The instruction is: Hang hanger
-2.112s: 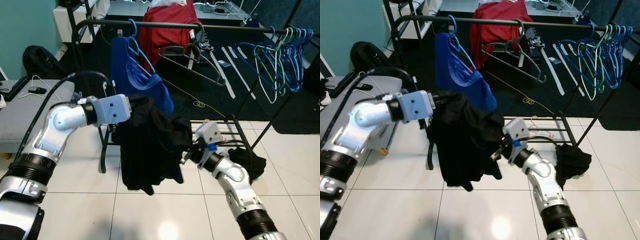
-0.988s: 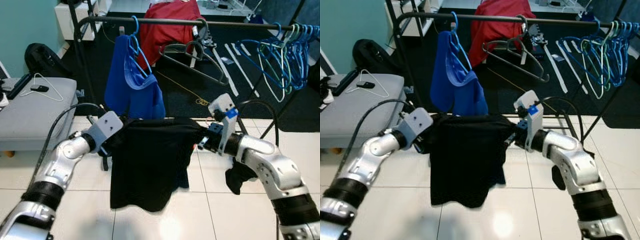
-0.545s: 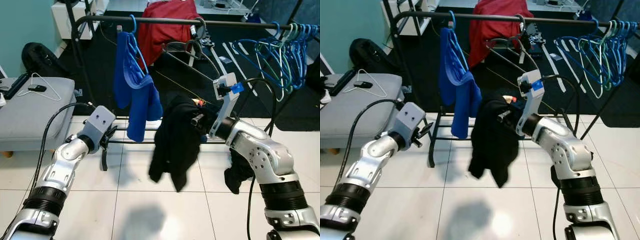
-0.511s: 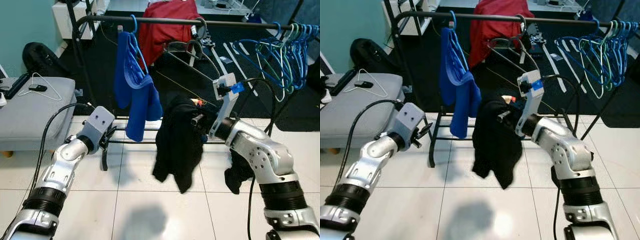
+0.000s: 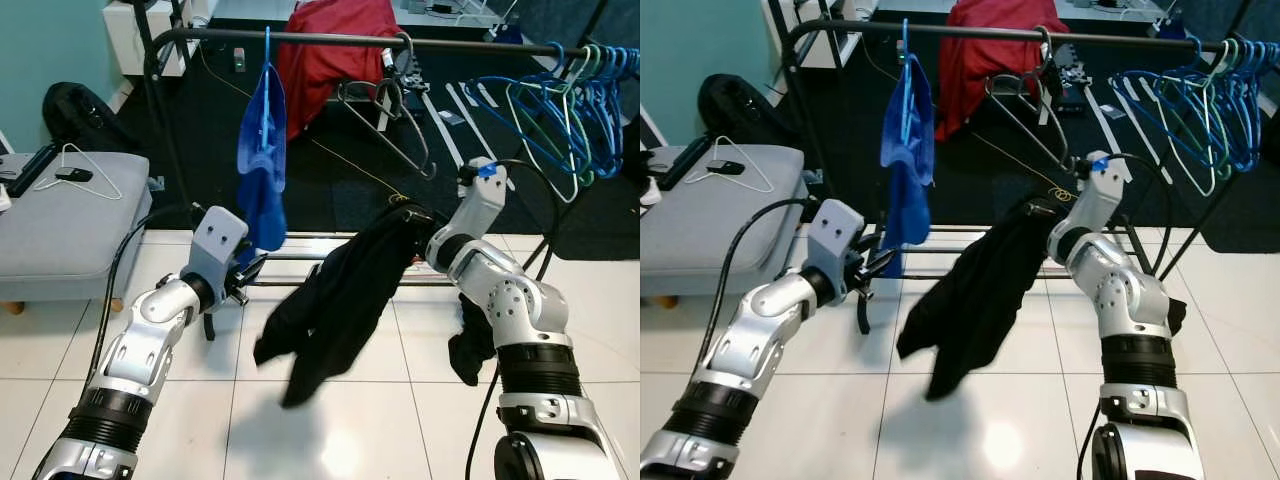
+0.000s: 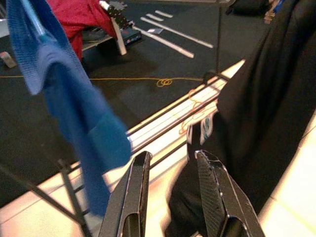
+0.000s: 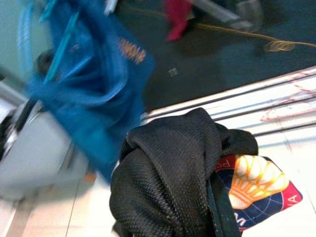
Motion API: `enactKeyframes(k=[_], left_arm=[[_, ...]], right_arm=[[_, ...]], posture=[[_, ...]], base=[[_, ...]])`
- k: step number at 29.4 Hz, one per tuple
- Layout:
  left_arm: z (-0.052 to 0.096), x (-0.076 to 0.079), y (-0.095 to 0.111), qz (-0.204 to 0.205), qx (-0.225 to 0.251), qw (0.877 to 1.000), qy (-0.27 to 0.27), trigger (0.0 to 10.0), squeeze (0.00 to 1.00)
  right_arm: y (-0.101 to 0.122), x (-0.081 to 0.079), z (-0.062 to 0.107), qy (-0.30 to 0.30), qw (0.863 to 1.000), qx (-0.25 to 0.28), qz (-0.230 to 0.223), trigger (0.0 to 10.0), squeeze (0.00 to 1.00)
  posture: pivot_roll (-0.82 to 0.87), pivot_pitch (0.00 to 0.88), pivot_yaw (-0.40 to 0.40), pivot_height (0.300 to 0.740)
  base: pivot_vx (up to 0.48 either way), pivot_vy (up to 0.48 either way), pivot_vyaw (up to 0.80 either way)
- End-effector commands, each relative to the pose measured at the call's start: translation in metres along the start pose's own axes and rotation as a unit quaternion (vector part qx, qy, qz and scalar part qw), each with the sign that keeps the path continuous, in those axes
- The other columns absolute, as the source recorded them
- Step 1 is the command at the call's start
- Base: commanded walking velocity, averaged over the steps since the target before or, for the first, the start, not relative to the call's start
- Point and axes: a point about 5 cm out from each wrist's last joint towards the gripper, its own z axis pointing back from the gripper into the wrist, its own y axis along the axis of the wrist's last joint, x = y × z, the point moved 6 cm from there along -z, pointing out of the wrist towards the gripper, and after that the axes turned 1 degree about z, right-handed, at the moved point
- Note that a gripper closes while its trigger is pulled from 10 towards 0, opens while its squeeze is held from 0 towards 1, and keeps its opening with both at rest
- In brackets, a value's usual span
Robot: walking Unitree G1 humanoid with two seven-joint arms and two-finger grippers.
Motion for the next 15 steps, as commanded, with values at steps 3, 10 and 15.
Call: enactKeyframes(k=[3, 10, 15], left_arm=[[0.0, 0.01, 0.001, 0.019, -0.001, 1.0, -0.009, 10.0, 0.0], [0.0, 0.019, 0.008, 0.029, -0.001, 0.999, -0.017, 10.0, 0.0], [0.0, 0.027, 0.014, 0.027, -0.002, 0.999, -0.032, 10.0, 0.0]], right_arm=[[0.009, 0.014, 0.001, -0.054, 0.993, 0.035, -0.099, 0.0, 0.0], [0.005, 0.024, 0.001, -0.104, 0.977, 0.04, -0.183, 0.0, 0.0], [0.012, 0.037, 0.005, -0.158, 0.966, 0.065, -0.194, 0.0, 0.0]], posture=[[-0.05, 0.222, -0.025, 0.74], [-0.05, 0.213, -0.025, 0.74], [-0.05, 0.204, -0.026, 0.74]], base=[[0.0, 0.0, 0.0], [0.0, 0.0, 0.0], [0.0, 0.0, 0.0]])
